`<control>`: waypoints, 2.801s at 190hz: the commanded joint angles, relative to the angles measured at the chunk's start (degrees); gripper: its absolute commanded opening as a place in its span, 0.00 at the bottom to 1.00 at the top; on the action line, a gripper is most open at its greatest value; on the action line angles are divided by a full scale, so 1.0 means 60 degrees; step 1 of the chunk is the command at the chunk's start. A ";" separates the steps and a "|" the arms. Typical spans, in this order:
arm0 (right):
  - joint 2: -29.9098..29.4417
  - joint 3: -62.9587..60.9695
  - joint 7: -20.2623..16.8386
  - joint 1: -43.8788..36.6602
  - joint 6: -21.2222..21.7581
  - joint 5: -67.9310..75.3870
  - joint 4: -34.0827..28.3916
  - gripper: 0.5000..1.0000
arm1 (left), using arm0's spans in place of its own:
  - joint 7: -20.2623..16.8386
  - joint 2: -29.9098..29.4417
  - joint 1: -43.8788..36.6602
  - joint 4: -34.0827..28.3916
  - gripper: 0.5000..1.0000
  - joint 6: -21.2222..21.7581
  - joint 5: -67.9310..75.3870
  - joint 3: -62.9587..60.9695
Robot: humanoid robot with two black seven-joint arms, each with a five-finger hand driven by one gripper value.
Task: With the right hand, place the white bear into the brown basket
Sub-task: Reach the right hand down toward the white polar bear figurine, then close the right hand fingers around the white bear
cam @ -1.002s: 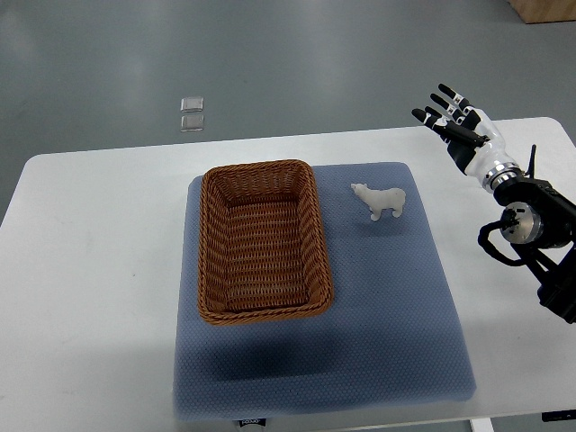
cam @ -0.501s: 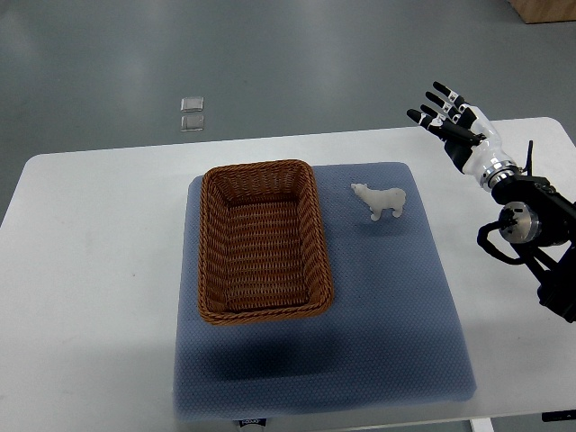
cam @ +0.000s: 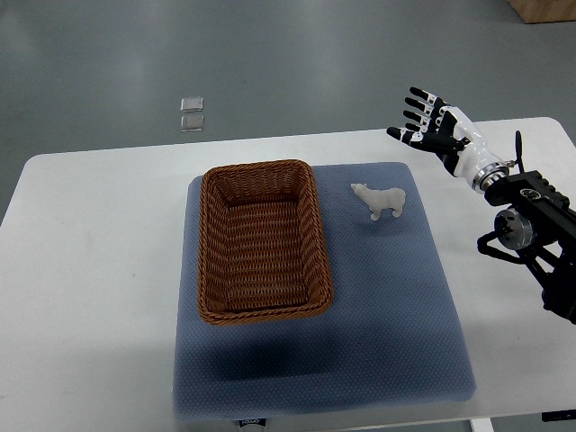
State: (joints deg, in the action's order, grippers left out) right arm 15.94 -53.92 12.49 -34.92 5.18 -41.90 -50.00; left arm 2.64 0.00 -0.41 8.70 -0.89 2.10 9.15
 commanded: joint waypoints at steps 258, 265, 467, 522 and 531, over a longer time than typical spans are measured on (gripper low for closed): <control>0.1854 0.6247 -0.0016 -0.2808 0.0295 -0.6860 -0.0046 0.68 | 0.0000 0.0000 -0.0005 0.0000 1.00 0.0001 0.0001 0.0012; 0.1854 0.6247 -0.0016 -0.2808 0.0295 -0.6918 -0.0032 0.68 | 0.0000 0.0000 -0.0005 0.0000 1.00 0.0001 0.0001 0.0012; 0.1752 0.6438 -0.0236 -0.2866 0.0251 -0.7050 0.0012 0.29 | 0.0000 0.0000 -0.0005 0.0000 1.00 0.0001 0.0001 0.0012; 0.1737 0.6438 -0.0295 -0.2852 -0.0042 -0.7065 0.0012 0.00 | 0.0000 0.0000 -0.0005 0.0000 1.00 0.0001 0.0001 -0.0002; 0.1737 0.6438 -0.0280 -0.2852 -0.0160 -0.7065 0.0012 0.00 | 0.0000 0.0000 0.0010 0.0000 1.00 0.0001 0.0001 0.0012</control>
State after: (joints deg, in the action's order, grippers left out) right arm 26.37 -15.29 10.74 -52.12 5.56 -84.28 -49.92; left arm 2.62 0.00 -0.43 8.70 -0.89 2.10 9.17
